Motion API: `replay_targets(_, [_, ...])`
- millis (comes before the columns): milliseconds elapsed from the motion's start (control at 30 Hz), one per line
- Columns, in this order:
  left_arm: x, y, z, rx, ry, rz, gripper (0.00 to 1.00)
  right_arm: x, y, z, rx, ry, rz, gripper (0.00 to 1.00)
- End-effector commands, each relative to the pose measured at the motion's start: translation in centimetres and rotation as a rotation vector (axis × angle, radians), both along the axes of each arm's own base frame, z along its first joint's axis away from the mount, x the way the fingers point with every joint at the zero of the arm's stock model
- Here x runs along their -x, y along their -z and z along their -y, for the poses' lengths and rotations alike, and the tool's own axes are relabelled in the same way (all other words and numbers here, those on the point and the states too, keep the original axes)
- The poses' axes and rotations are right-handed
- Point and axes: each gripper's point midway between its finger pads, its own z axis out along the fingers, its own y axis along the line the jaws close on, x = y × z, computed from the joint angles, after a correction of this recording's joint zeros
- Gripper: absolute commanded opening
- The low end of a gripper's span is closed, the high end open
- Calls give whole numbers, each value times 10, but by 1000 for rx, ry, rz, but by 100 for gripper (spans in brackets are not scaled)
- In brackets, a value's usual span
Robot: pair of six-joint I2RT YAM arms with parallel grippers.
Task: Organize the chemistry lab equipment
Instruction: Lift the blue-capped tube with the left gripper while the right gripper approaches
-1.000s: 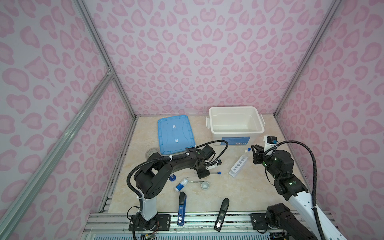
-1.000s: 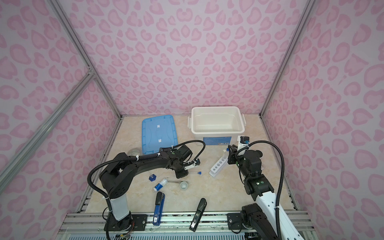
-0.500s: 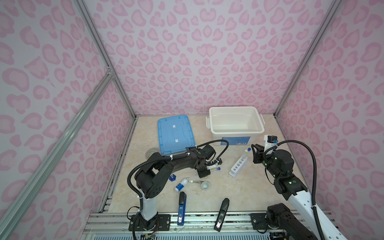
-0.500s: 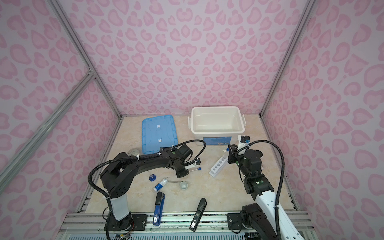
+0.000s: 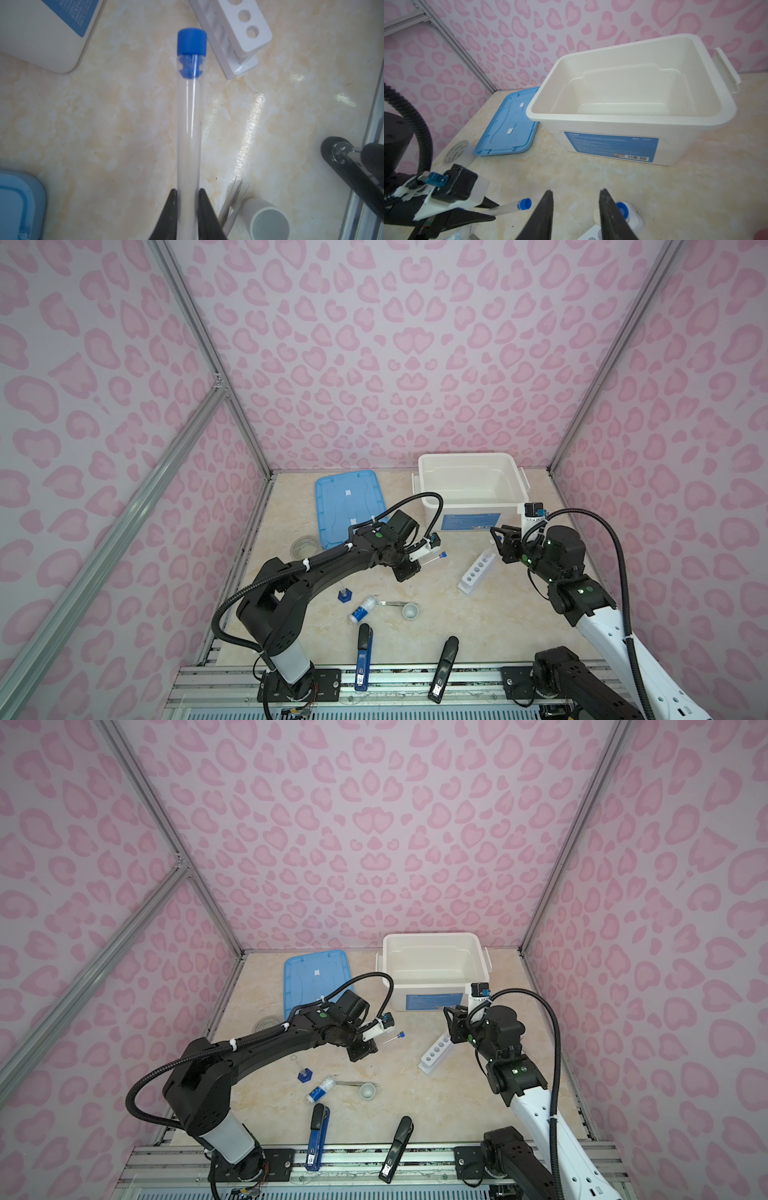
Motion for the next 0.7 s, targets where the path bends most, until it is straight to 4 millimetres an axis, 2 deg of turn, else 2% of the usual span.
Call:
replay_targets(0, [5, -40, 20, 166, 30, 1, 16, 14, 4, -22, 0, -150, -125, 39])
replay_targets(67, [7, -54, 21, 206, 37, 16, 16, 20, 1, -29, 5, -214, -168, 42])
replay_targets(233, [12, -67, 19, 237, 48, 34, 16, 37, -2, -50, -41, -368, -237, 46])
replay_targets(367, [18, -75, 17, 258, 54, 41, 16, 40, -1, -55, -55, -396, -254, 48])
replay_targets(467, [19, -81, 15, 266, 57, 63, 16, 44, -5, -69, -99, -456, -242, 48])
replay_targets(667, [23, -88, 16, 279, 69, 75, 16, 45, -1, -92, -96, -518, -260, 50])
